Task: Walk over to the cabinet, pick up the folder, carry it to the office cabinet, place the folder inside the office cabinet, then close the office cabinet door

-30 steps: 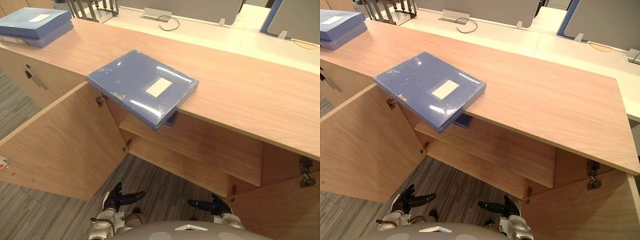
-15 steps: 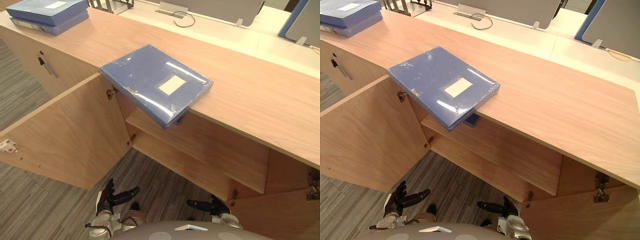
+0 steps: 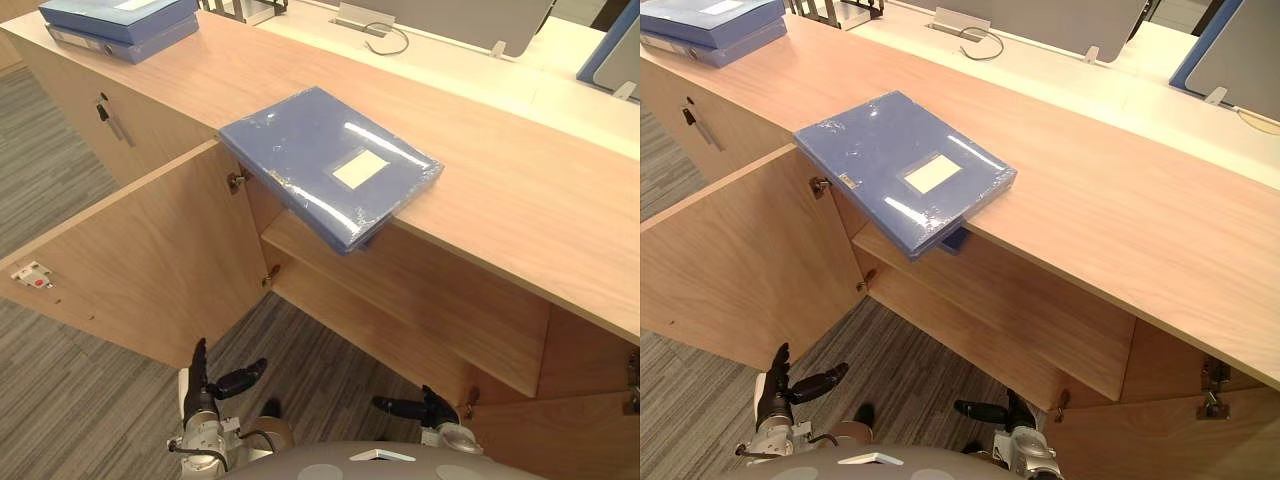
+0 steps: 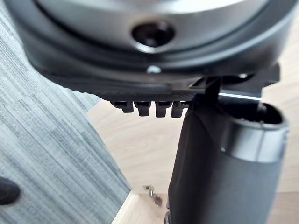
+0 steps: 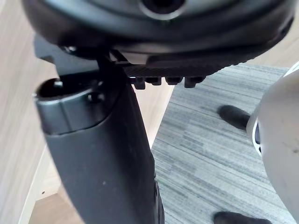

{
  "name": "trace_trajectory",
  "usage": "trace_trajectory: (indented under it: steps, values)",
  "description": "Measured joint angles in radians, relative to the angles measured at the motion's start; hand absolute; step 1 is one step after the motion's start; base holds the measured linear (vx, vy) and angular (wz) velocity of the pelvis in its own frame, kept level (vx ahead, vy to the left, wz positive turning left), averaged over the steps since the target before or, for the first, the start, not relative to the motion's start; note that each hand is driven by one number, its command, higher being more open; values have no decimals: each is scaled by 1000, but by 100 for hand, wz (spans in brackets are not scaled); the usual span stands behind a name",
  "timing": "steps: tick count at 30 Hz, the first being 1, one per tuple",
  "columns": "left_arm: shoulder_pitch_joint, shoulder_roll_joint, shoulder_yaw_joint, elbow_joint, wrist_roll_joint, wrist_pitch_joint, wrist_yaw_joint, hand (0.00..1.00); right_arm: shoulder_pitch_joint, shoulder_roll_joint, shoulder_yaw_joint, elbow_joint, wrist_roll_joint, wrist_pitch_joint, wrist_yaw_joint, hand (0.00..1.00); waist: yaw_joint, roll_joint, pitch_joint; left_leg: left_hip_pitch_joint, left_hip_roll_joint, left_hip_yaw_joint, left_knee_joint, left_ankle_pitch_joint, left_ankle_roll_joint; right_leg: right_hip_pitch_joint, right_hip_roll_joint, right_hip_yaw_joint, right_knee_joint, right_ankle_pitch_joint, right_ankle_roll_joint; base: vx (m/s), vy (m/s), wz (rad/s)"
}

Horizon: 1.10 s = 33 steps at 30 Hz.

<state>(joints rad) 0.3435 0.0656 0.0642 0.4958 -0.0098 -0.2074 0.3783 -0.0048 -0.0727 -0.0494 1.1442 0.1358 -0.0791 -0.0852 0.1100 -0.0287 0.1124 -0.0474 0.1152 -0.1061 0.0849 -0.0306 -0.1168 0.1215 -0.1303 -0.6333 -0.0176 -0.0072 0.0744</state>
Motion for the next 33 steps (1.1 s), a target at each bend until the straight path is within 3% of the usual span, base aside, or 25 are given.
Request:
trace_trajectory:
  steps: [11,23,33]
  values:
    - [18,-21,22,-285,339,-5,194,100,-19,0,64,24,7,-17,-32,100,22,-3,-2,-15,0,1,11,0,1,-20,-5,5,20,-7,-8,0,0,0]
    - [54,-33,18,-624,493,-5,237,100,-23,0,83,62,7,-21,-33,100,23,1,-12,-51,1,-6,49,-11,8,-53,-9,29,62,-34,0,-8,1,1]
    - [58,-50,14,-668,535,-6,259,100,-21,-1,78,83,5,-21,-27,100,23,10,-29,-50,5,-5,71,-19,14,-52,-10,39,92,-55,-2,-2,-1,1]
